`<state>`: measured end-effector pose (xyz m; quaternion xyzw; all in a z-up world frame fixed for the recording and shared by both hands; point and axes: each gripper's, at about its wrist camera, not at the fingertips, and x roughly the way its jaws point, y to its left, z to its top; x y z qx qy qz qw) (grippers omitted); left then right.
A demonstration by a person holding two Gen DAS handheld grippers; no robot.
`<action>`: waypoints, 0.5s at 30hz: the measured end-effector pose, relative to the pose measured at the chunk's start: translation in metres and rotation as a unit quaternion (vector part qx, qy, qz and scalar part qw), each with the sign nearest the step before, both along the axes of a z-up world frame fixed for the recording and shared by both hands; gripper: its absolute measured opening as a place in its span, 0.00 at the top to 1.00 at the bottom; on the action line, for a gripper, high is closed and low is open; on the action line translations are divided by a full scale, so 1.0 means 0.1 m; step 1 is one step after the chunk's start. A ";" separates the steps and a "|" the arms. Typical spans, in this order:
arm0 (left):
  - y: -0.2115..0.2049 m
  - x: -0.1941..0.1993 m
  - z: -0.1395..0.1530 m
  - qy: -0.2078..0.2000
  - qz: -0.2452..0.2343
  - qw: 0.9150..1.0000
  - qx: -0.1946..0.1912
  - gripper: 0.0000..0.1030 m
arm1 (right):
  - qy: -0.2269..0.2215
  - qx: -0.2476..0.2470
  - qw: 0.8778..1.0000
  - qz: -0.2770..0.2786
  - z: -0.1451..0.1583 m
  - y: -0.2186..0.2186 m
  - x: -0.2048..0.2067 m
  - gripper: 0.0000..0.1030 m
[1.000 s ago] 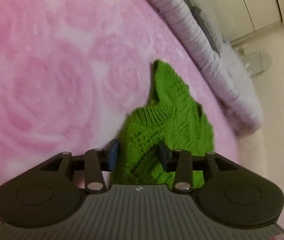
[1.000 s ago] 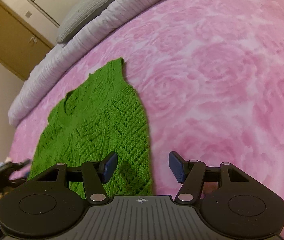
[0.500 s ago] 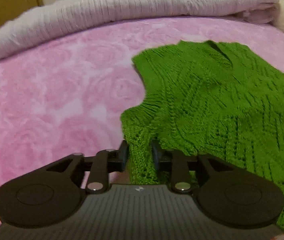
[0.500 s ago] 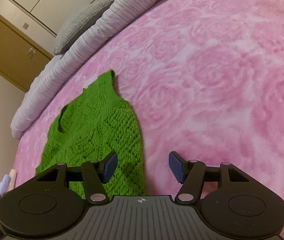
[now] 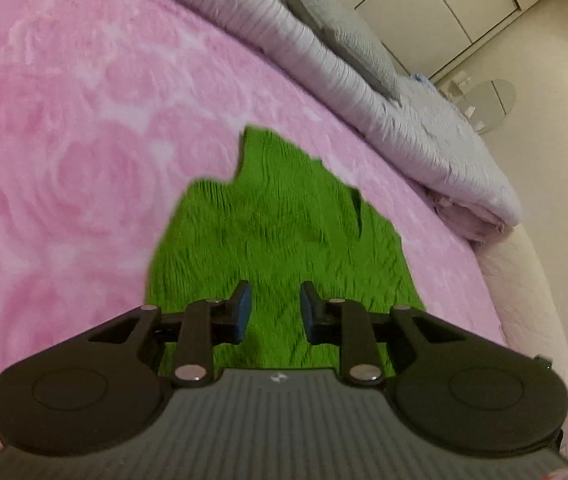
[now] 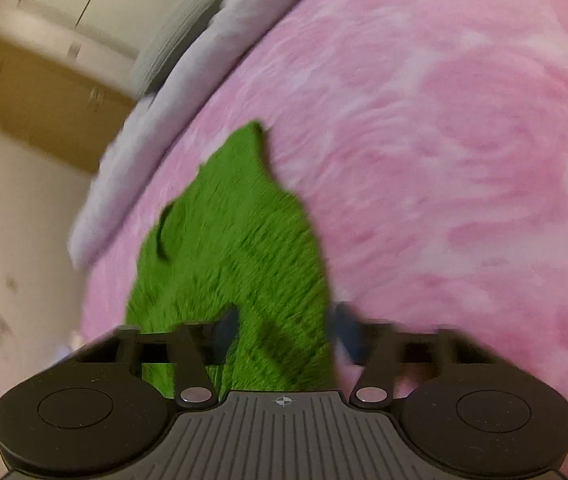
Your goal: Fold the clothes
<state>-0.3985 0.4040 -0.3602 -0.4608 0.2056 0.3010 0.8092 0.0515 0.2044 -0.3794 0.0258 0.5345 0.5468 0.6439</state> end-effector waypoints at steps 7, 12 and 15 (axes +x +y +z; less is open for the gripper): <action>-0.11 0.10 -0.21 0.018 -0.005 1.000 -0.009 0.81 | -0.577 -0.029 0.778 0.247 0.04 0.31 -2.11 0.92; -0.15 0.13 -0.25 0.023 -0.014 1.000 -0.008 0.81 | -0.646 -0.038 0.708 0.282 -0.23 0.29 -2.49 0.89; -0.14 0.10 -0.29 0.019 -0.010 1.000 -0.016 0.86 | -0.494 -0.010 0.839 0.226 0.11 0.27 -1.97 0.75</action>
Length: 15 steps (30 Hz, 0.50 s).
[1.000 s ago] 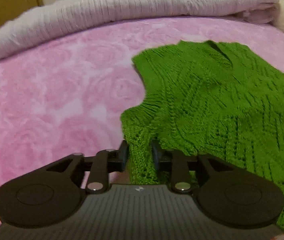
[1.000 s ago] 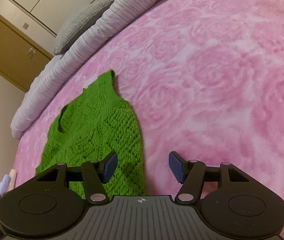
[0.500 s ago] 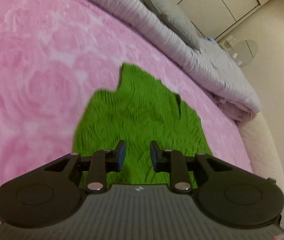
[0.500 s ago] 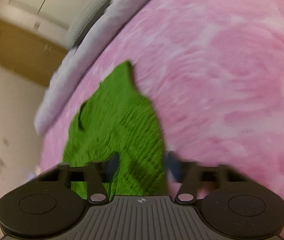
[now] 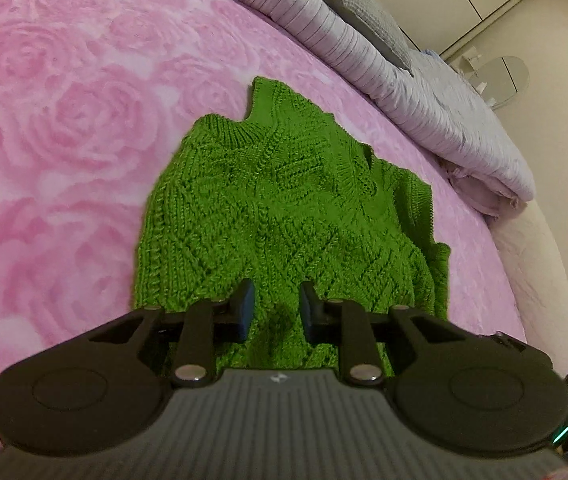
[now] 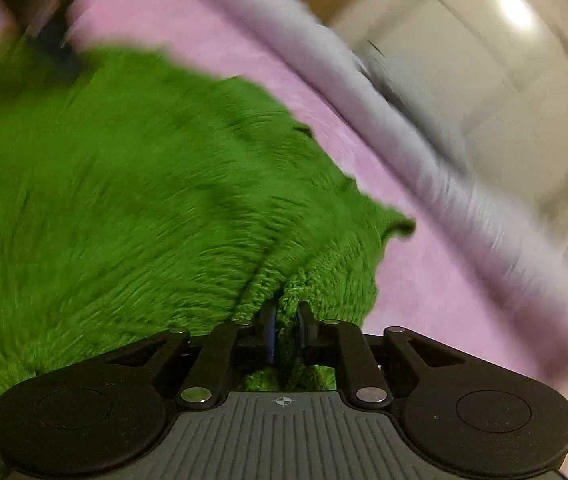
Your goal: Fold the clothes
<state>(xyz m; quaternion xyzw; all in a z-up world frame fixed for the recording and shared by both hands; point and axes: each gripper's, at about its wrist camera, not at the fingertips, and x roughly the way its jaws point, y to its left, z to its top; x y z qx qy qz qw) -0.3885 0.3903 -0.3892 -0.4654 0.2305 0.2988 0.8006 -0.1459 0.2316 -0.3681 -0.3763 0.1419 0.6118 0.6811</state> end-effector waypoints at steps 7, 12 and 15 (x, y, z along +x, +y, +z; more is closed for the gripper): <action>0.04 -0.10 -0.07 -0.027 0.014 0.999 -0.026 0.87 | 0.512 0.081 0.837 -0.173 0.05 -0.18 1.70 0.47; 0.06 -0.12 -0.10 -0.035 0.018 0.999 -0.036 0.88 | 0.688 0.142 0.641 -0.309 -0.47 -0.42 2.50 0.48; 0.07 -0.12 -0.11 -0.036 0.019 0.998 -0.038 0.88 | 0.703 0.135 0.605 -0.349 -0.62 -0.46 2.65 0.55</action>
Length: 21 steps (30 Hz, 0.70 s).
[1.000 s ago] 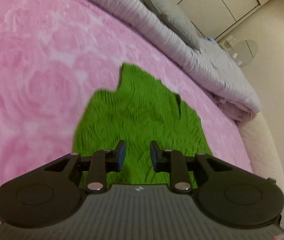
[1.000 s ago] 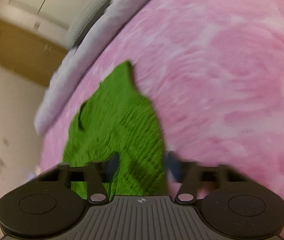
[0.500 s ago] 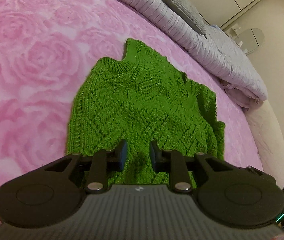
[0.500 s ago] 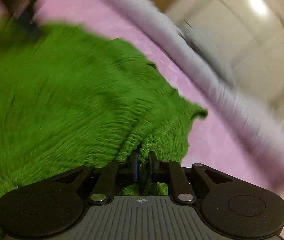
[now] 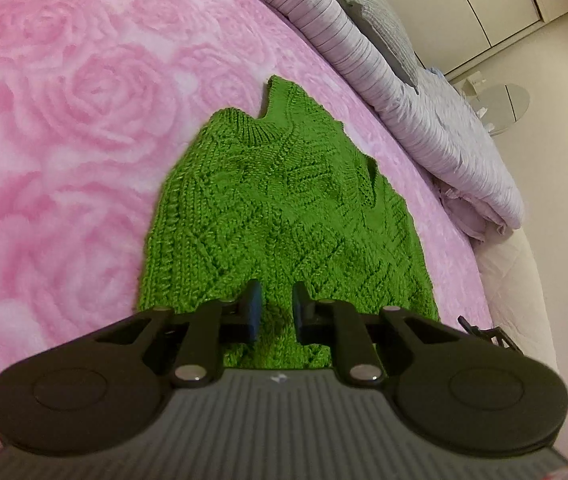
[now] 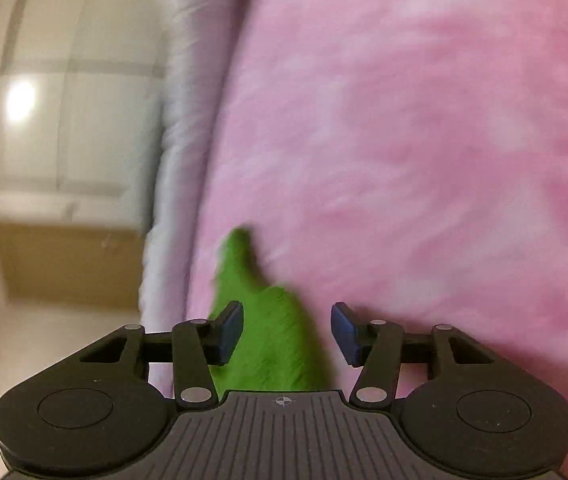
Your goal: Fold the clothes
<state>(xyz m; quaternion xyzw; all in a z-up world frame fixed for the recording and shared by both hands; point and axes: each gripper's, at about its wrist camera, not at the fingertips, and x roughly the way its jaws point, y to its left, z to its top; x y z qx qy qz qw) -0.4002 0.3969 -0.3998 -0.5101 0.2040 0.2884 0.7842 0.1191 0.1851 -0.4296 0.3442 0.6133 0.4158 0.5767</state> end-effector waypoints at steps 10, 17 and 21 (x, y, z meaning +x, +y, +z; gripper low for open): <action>0.03 0.00 -0.04 -0.004 0.000 1.000 -0.006 0.89 | -0.114 -0.077 0.980 0.147 0.19 0.53 -0.26 0.91; 0.00 0.06 0.07 0.067 -0.041 0.995 0.057 0.97 | -0.495 -0.139 0.832 0.208 0.88 0.58 -1.03 0.95; -0.07 0.06 0.13 0.095 -0.053 0.990 0.085 0.98 | -0.471 -0.221 0.824 0.225 0.47 0.56 -0.90 0.86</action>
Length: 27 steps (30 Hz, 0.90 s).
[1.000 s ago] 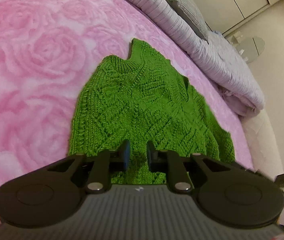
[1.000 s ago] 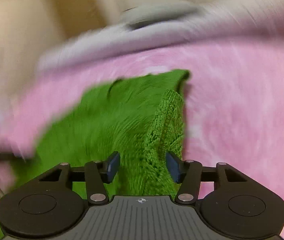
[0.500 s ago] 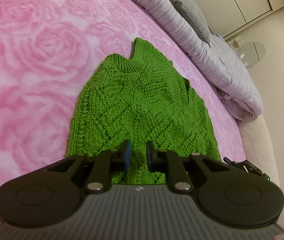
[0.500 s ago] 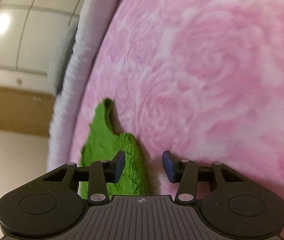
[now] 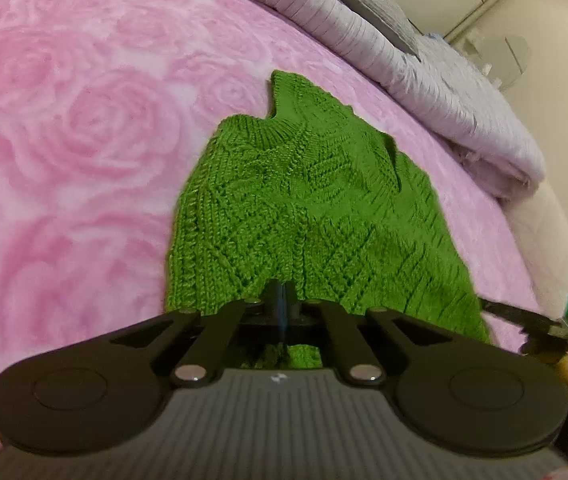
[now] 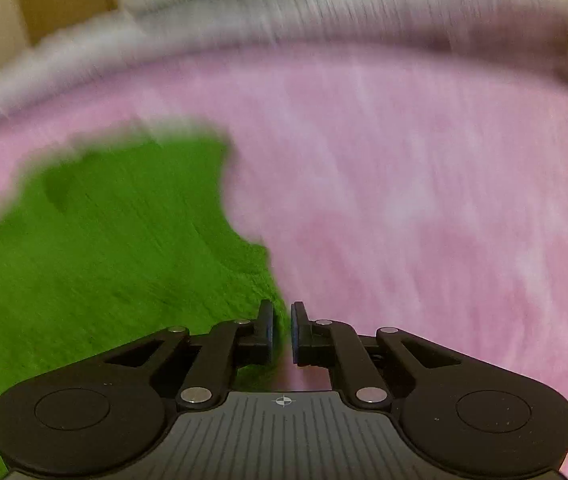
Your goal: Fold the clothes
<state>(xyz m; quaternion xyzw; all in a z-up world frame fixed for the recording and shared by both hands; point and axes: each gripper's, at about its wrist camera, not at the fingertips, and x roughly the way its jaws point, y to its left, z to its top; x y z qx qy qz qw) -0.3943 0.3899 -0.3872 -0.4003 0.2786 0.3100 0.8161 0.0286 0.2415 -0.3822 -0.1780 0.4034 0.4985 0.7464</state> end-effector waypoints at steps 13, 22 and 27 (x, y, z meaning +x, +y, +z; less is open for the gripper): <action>-1.69 -0.50 0.74 0.094 -0.119 0.968 0.199 0.71 | -0.036 0.064 0.994 0.080 0.84 -1.90 -1.41 0.60; -2.82 -0.21 0.36 0.234 -0.259 0.868 0.353 0.68 | -0.216 0.016 0.952 0.215 0.46 -2.17 -2.46 0.60; -2.96 0.09 0.09 0.276 -0.311 0.810 0.414 0.68 | -0.273 -0.009 0.930 0.244 0.12 -1.89 -2.63 0.60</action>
